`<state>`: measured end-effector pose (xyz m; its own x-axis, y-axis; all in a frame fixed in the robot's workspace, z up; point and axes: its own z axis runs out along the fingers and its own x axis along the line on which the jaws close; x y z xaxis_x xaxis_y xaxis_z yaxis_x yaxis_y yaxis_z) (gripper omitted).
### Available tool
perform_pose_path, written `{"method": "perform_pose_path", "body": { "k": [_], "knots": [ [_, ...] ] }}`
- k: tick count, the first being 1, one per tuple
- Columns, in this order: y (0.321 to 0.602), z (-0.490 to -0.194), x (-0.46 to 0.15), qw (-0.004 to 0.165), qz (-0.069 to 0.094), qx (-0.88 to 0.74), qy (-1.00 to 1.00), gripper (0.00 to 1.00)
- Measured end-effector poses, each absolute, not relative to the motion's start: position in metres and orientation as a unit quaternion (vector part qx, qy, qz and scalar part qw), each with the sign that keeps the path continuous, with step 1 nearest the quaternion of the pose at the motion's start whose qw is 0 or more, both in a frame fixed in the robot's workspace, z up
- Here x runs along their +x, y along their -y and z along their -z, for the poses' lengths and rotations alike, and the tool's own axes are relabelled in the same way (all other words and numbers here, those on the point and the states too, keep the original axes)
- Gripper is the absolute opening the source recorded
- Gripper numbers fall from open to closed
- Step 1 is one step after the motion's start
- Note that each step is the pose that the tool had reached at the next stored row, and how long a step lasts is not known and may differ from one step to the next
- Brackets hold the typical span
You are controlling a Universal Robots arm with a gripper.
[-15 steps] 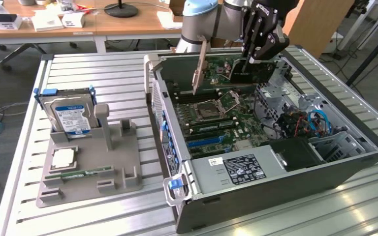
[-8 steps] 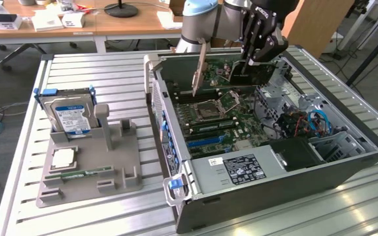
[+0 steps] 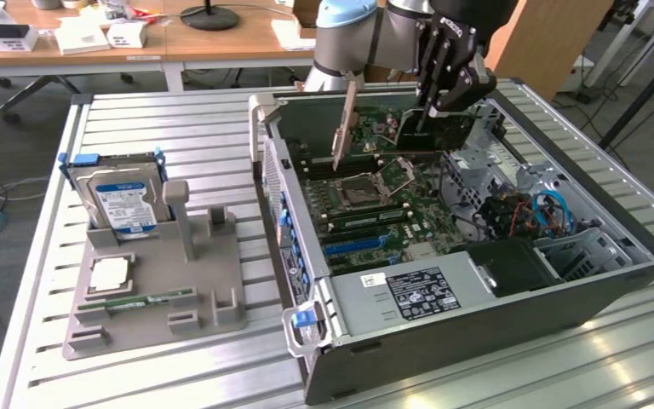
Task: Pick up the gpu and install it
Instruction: 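Insert the gpu into the slot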
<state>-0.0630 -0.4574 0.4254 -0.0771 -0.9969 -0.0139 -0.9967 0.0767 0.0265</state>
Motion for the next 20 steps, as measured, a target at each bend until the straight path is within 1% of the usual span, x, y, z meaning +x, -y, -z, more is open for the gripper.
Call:
{"method": "perform_pose_path", "body": {
  "k": [3,4,5,7,8,18,19,20],
  "knots": [
    [0.457,-0.425,-0.063,0.003,0.014,0.679,0.734,0.26],
    [0.457,-0.423,-0.065,-0.003,0.009,0.680,0.734,0.26],
    [0.457,-0.419,-0.072,-0.012,0.001,0.686,0.727,0.26],
    [0.457,-0.417,-0.073,-0.015,-0.001,0.688,0.726,0.26],
    [0.457,-0.413,-0.076,-0.019,-0.006,0.690,0.723,0.26],
    [0.457,-0.404,-0.077,-0.020,-0.006,0.691,0.723,0.26],
    [0.457,-0.387,-0.077,-0.020,-0.006,0.691,0.723,0.26],
    [0.457,-0.386,-0.077,-0.020,-0.006,0.691,0.723,0.26]
  ]
}}
